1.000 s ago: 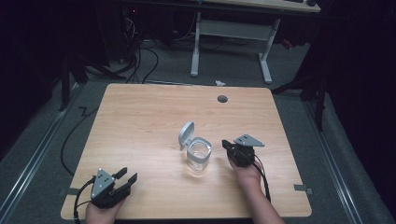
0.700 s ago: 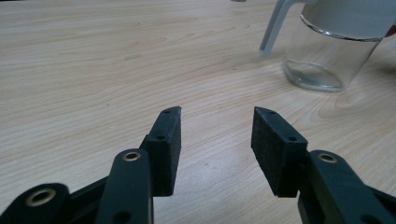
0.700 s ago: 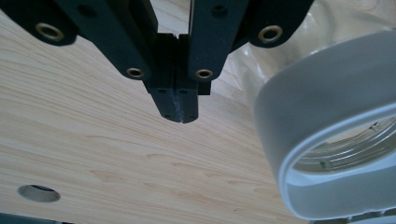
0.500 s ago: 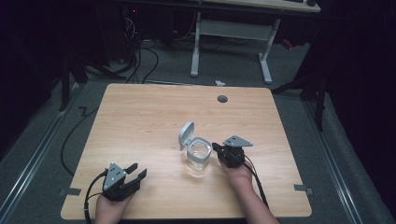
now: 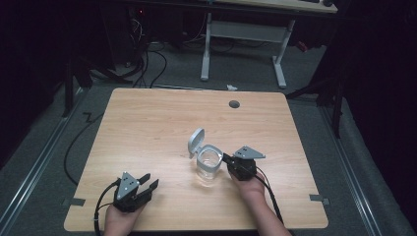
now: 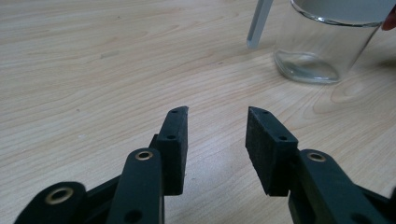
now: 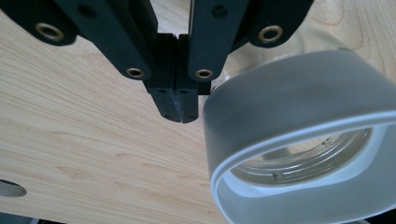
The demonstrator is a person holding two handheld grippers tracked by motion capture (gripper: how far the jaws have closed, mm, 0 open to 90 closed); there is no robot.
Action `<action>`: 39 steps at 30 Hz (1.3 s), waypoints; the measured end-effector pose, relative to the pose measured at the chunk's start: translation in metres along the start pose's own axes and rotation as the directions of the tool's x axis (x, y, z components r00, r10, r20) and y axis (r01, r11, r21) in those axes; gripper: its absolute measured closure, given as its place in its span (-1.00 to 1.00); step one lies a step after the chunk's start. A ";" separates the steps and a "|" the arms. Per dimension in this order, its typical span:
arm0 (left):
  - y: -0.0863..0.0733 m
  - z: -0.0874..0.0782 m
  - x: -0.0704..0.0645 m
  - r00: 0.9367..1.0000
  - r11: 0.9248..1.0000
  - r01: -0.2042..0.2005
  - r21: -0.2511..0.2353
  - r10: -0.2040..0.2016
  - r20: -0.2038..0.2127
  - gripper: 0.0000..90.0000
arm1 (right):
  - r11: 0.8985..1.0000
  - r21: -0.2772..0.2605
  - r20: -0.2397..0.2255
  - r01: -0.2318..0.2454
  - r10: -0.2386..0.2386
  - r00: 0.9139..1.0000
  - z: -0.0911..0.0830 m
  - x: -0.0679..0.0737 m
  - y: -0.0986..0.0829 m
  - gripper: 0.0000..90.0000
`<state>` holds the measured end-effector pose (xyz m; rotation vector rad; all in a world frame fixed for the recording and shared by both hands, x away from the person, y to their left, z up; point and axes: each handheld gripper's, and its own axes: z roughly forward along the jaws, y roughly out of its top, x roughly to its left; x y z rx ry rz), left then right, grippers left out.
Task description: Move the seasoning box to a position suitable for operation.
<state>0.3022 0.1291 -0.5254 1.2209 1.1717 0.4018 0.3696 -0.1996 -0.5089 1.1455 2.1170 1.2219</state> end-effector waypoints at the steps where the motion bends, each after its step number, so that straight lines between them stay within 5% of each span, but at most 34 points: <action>1: 0.000 0.000 0.000 1.000 1.000 0.001 0.001 -0.001 0.000 0.31 | 1.000 -0.002 -0.003 0.001 -0.001 1.000 -0.001 0.000 -0.001 1.00; 22: -0.013 0.006 -0.019 0.998 0.998 -0.052 0.035 0.051 0.026 0.46 | 1.000 -0.013 -0.028 0.017 -0.017 0.999 -0.020 0.020 -0.016 1.00; 34: -0.016 0.011 -0.023 0.998 0.998 -0.042 0.052 0.040 0.043 0.34 | 0.999 -0.023 -0.058 0.035 -0.037 0.998 -0.028 0.035 -0.023 1.00; 39: -0.016 0.011 -0.023 0.998 0.998 -0.034 0.047 0.032 0.045 0.30 | 1.000 -0.014 -0.023 0.022 -0.022 1.000 -0.025 0.028 -0.023 1.00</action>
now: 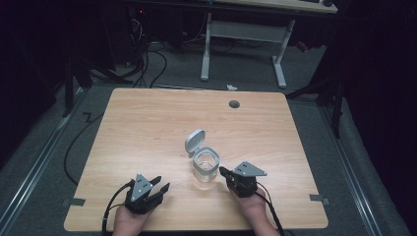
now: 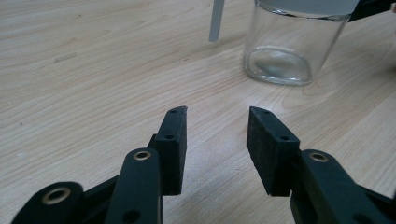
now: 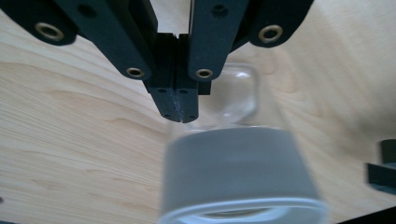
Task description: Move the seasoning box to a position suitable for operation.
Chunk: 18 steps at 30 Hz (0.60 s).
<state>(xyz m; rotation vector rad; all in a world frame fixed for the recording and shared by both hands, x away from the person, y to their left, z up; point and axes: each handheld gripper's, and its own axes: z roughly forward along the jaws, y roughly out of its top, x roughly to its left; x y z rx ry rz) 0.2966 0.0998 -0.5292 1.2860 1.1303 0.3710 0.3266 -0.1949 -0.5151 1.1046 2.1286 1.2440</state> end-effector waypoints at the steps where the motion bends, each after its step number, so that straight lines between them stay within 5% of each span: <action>1: 0.000 0.000 0.000 1.000 1.000 -0.001 0.000 0.001 0.000 0.30 | 1.000 0.003 0.006 -0.013 0.013 1.000 0.002 -0.003 0.001 1.00; 9: 0.000 0.000 0.001 1.000 1.000 -0.004 0.002 0.004 -0.005 0.33 | 1.000 0.006 0.014 -0.011 0.011 1.000 0.018 -0.010 0.013 1.00; 18: 0.000 0.001 -0.001 1.000 1.000 0.000 0.008 0.000 0.004 0.32 | 1.000 0.004 -0.015 0.015 -0.015 1.000 0.012 0.003 0.011 1.00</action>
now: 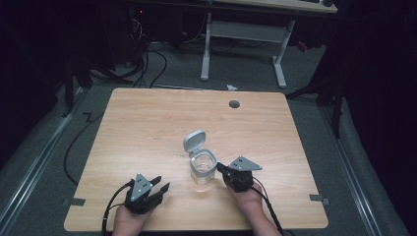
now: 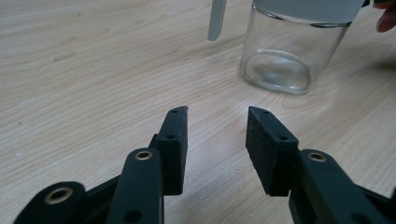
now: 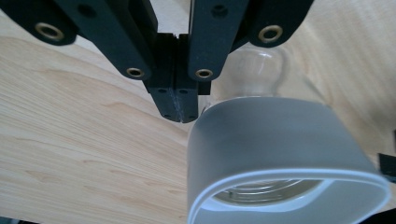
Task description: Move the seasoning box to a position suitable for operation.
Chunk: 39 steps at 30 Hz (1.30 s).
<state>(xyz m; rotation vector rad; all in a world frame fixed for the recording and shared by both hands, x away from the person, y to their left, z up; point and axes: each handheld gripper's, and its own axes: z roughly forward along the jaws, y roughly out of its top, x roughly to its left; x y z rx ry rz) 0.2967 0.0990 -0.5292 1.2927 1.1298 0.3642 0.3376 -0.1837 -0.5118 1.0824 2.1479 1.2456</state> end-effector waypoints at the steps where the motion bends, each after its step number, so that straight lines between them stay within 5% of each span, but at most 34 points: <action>1: 0.000 0.000 -0.001 1.000 1.000 -0.002 -0.001 0.002 0.002 0.32 | 1.000 0.001 -0.004 0.001 -0.001 1.000 -0.001 0.002 0.000 1.00; 15: -0.013 0.007 -0.027 0.996 0.998 0.012 0.056 -0.017 0.090 0.38 | 1.000 -0.001 -0.074 0.026 -0.026 0.997 -0.006 0.031 -0.009 1.00; 18: -0.017 0.011 -0.038 0.990 0.996 0.043 0.076 -0.053 0.130 0.56 | 1.000 -0.005 -0.050 0.006 -0.007 0.999 -0.009 0.023 -0.009 1.00; 25: -0.023 0.027 -0.059 0.988 0.995 0.036 0.090 -0.048 0.146 0.76 | 0.999 -0.014 -0.009 -0.041 0.041 0.999 -0.005 -0.001 0.008 1.00; 30: -0.024 0.035 -0.055 0.993 0.997 0.028 0.077 -0.037 0.108 0.82 | 0.998 -0.034 0.000 -0.054 0.054 0.999 0.008 -0.011 0.031 1.00; 39: -0.025 0.036 -0.052 0.992 0.997 0.046 0.069 -0.053 0.112 0.80 | 0.994 -0.079 0.030 -0.071 0.074 0.997 0.026 -0.021 0.072 1.00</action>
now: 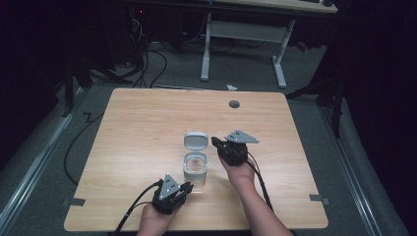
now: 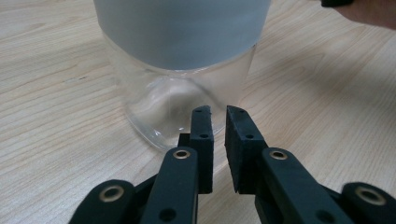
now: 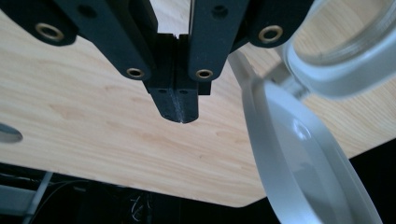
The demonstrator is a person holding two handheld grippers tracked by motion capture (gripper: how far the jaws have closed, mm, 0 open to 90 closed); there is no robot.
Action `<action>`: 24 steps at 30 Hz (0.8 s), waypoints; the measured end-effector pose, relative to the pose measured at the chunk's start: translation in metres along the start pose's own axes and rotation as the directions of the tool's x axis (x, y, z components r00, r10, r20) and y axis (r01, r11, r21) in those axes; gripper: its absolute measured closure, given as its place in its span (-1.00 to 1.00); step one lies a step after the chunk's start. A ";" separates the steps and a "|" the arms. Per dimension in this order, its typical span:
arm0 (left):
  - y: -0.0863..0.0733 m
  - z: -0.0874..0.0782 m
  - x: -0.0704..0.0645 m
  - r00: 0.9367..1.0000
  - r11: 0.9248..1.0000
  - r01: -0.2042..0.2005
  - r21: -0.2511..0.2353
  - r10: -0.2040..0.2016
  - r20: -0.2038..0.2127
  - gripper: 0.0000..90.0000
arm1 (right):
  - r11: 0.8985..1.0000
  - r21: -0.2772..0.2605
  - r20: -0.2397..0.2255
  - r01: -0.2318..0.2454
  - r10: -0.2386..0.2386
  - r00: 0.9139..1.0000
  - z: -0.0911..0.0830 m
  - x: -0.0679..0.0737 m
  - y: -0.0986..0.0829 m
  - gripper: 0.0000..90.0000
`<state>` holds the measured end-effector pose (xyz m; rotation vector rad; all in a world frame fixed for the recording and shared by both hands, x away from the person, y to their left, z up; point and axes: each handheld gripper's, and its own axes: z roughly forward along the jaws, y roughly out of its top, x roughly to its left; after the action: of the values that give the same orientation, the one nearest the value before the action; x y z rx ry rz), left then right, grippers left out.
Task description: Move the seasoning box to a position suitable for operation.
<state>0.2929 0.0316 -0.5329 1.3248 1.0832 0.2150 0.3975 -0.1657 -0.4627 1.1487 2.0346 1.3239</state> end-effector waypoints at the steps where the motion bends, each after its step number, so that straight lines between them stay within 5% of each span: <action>1: 0.000 0.000 0.000 1.000 1.000 -0.001 -0.004 0.001 0.002 0.79 | 1.000 -0.006 -0.001 0.003 -0.003 1.000 0.001 0.001 0.002 1.00; 11: -0.001 -0.001 -0.001 1.000 1.000 -0.004 -0.018 0.004 0.006 0.77 | 0.998 -0.045 -0.054 0.049 -0.052 0.997 -0.006 0.021 0.021 1.00; 19: 0.000 -0.001 -0.001 1.000 1.000 0.001 -0.020 0.000 0.008 0.76 | 0.994 -0.047 -0.113 0.101 -0.106 0.988 -0.028 0.047 -0.002 1.00; 24: 0.009 -0.010 0.002 1.000 1.000 0.009 -0.024 -0.008 0.012 0.70 | 0.994 -0.064 -0.097 0.094 -0.100 0.990 -0.043 0.041 -0.010 0.97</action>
<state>0.2905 0.0421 -0.5250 1.2983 1.0734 0.2132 0.3394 -0.1565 -0.4503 0.9626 2.0786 1.4093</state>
